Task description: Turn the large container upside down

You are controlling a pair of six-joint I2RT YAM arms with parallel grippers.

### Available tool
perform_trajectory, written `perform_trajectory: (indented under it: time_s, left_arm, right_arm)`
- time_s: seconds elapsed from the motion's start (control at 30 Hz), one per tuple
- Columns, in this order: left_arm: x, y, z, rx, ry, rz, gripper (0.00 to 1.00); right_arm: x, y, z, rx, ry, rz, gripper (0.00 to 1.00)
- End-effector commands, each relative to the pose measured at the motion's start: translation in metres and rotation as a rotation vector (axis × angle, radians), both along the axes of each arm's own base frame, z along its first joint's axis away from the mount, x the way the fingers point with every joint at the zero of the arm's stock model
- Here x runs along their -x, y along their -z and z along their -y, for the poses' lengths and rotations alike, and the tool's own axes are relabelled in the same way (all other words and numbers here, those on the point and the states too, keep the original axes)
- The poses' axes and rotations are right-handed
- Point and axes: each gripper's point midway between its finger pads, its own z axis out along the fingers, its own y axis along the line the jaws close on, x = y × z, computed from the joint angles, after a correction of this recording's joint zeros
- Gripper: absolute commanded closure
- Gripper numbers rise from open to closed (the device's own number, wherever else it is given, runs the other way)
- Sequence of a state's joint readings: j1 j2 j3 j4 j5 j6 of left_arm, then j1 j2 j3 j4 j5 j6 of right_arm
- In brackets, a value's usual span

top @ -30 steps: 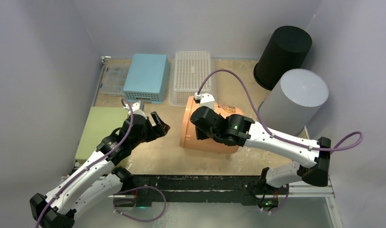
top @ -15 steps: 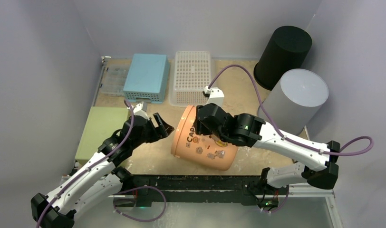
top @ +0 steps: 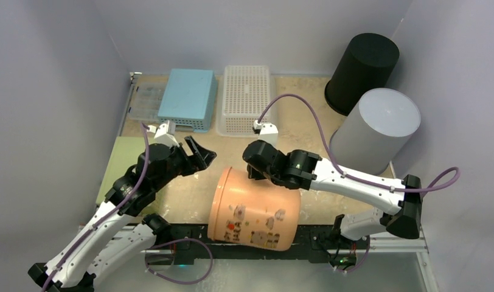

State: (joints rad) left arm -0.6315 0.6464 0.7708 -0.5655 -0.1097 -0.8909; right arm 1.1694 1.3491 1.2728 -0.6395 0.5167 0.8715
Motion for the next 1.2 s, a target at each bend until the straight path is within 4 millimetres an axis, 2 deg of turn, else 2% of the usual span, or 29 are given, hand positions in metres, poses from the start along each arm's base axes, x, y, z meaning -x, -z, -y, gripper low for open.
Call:
perform_trajectory:
  time_s: [0.0, 0.07, 0.13, 0.17, 0.2, 0.23, 0.3, 0.37, 0.47, 0.5, 0.57, 0.6, 0.7, 0.87, 0.97, 1.03, 1.17]
  left_arm:
    - [0.002, -0.014, -0.002, -0.063, 0.039, 0.027, 0.22]
    - [0.001, -0.010, -0.006, -0.091, 0.024, 0.012, 0.22]
    - [-0.001, -0.005, -0.010, -0.111, 0.002, -0.002, 0.22]
    - [-0.001, -0.002, -0.011, -0.115, -0.006, -0.009, 0.22]
    - [-0.002, 0.000, -0.012, -0.119, -0.015, -0.016, 0.22]
    - [-0.002, 0.003, -0.013, -0.126, -0.022, -0.022, 0.22]
    - [-0.004, 0.006, -0.018, -0.140, -0.049, -0.028, 0.21]
    - [-0.006, 0.007, -0.023, -0.158, -0.076, -0.030, 0.21]
    - [-0.010, 0.008, -0.026, -0.189, -0.096, -0.042, 0.20]
    - [-0.011, 0.008, -0.026, -0.199, -0.096, -0.047, 0.20]
    - [-0.012, 0.006, -0.026, -0.208, -0.098, -0.050, 0.20]
    - [-0.013, 0.005, -0.026, -0.209, -0.096, -0.048, 0.20]
    - [-0.013, -0.003, -0.024, -0.200, -0.084, -0.030, 0.20]
    - [-0.005, -0.020, -0.022, -0.185, -0.034, 0.004, 0.20]
    - [-0.001, -0.033, -0.017, -0.169, 0.013, 0.044, 0.19]
    - [0.000, -0.041, -0.009, -0.148, 0.060, 0.071, 0.18]
    - [-0.004, -0.048, 0.014, -0.124, 0.170, 0.110, 0.17]
  right_arm:
    - [0.005, -0.011, -0.003, -0.019, -0.044, -0.003, 0.68]
    - [0.001, -0.049, -0.014, -0.088, -0.126, 0.090, 0.66]
    - [0.018, -0.092, -0.031, -0.224, -0.319, 0.173, 0.57]
    - [0.044, -0.109, -0.042, -0.315, -0.494, 0.182, 0.55]
    - [0.073, -0.132, -0.043, -0.412, -0.664, 0.213, 0.54]
    - [0.106, -0.141, -0.048, -0.502, -0.842, 0.204, 0.52]
    - [0.174, -0.155, -0.033, -0.662, -1.166, 0.185, 0.50]
    - [0.238, -0.135, -0.028, -0.741, -1.380, 0.056, 0.50]
    - [0.306, -0.080, -0.036, -0.528, -1.455, -0.043, 0.55]
    - [0.319, -0.066, -0.037, -0.446, -1.458, -0.045, 0.58]
    - [0.316, -0.039, -0.040, -0.304, -1.398, -0.050, 0.60]
    - [0.310, -0.031, -0.042, -0.271, -1.373, -0.037, 0.60]
    - [0.282, -0.015, -0.048, -0.175, -1.240, 0.035, 0.56]
    - [0.246, 0.005, -0.040, -0.012, -1.061, 0.079, 0.50]
    - [0.223, -0.007, -0.038, -0.007, -0.939, 0.149, 0.47]
    - [0.198, -0.024, -0.032, -0.020, -0.790, 0.209, 0.39]
    - [0.142, -0.064, 0.002, -0.087, -0.445, 0.306, 0.21]
